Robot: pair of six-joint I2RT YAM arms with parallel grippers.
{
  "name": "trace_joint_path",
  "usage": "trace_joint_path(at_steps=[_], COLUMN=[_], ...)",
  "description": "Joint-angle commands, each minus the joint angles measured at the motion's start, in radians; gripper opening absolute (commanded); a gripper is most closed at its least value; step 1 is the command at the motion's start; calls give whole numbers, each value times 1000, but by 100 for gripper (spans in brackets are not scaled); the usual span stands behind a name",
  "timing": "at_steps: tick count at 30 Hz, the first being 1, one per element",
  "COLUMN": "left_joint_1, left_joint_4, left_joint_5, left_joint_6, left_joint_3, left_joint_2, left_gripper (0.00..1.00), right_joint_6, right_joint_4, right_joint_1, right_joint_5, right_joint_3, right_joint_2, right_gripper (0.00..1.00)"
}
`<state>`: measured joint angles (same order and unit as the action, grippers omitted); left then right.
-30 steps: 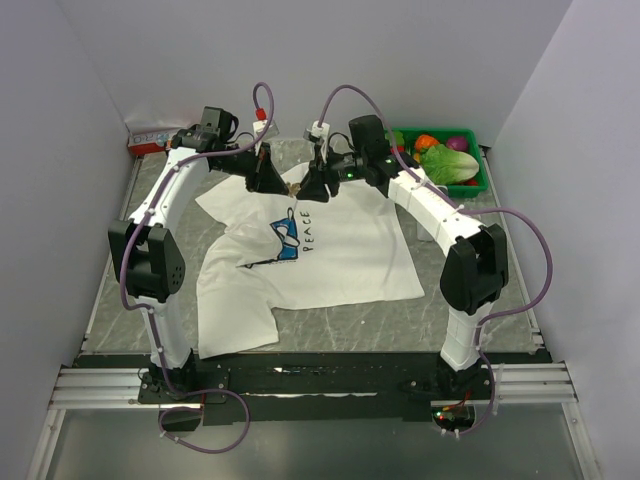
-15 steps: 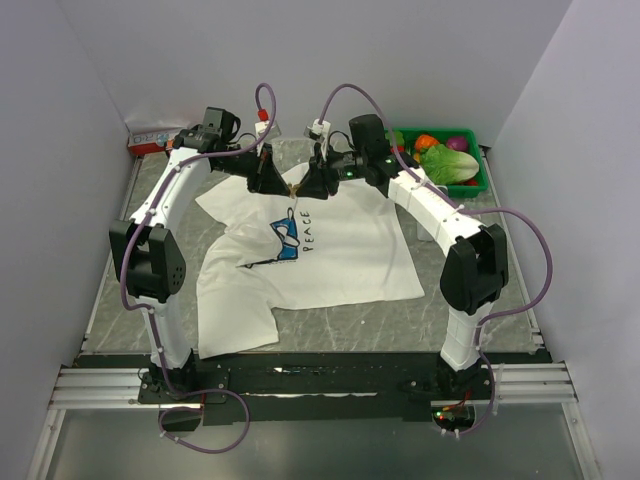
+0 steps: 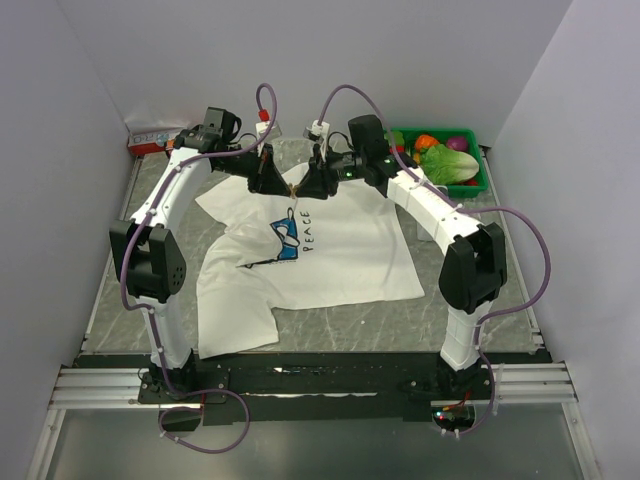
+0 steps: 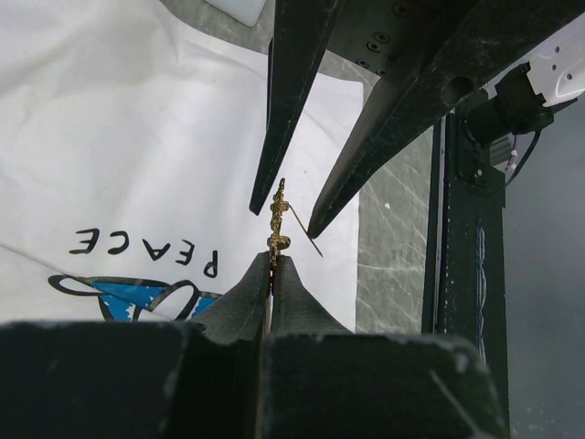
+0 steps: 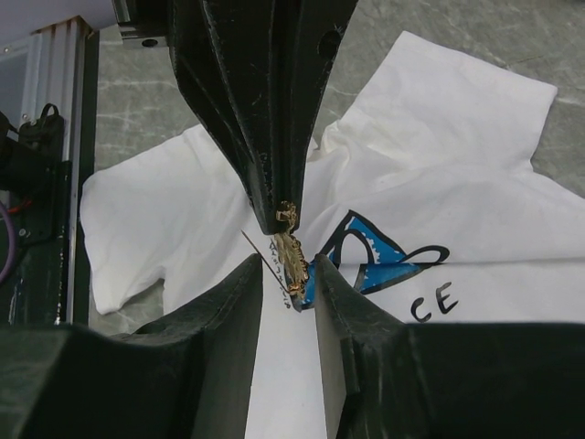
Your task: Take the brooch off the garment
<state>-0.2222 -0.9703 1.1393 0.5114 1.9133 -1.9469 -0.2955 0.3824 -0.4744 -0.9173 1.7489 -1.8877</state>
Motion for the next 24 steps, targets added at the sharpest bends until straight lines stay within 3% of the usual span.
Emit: trace_joint_path(at_steps=[1,24], left_joint_1=[-8,-16], left_joint_4=[-2,-7], left_joint_5=[33,42], left_joint_6=[13,9], left_joint_3=[24,38], left_joint_2=[2,-15], left_gripper=[1,1], right_joint_6=[-16,84], right_joint_4=[-13,-68], right_joint_1=[0,-3], right_joint_5=[-11,121], right_joint_3=[50,60], right_joint_2=[-4,-25], right_gripper=[35,31])
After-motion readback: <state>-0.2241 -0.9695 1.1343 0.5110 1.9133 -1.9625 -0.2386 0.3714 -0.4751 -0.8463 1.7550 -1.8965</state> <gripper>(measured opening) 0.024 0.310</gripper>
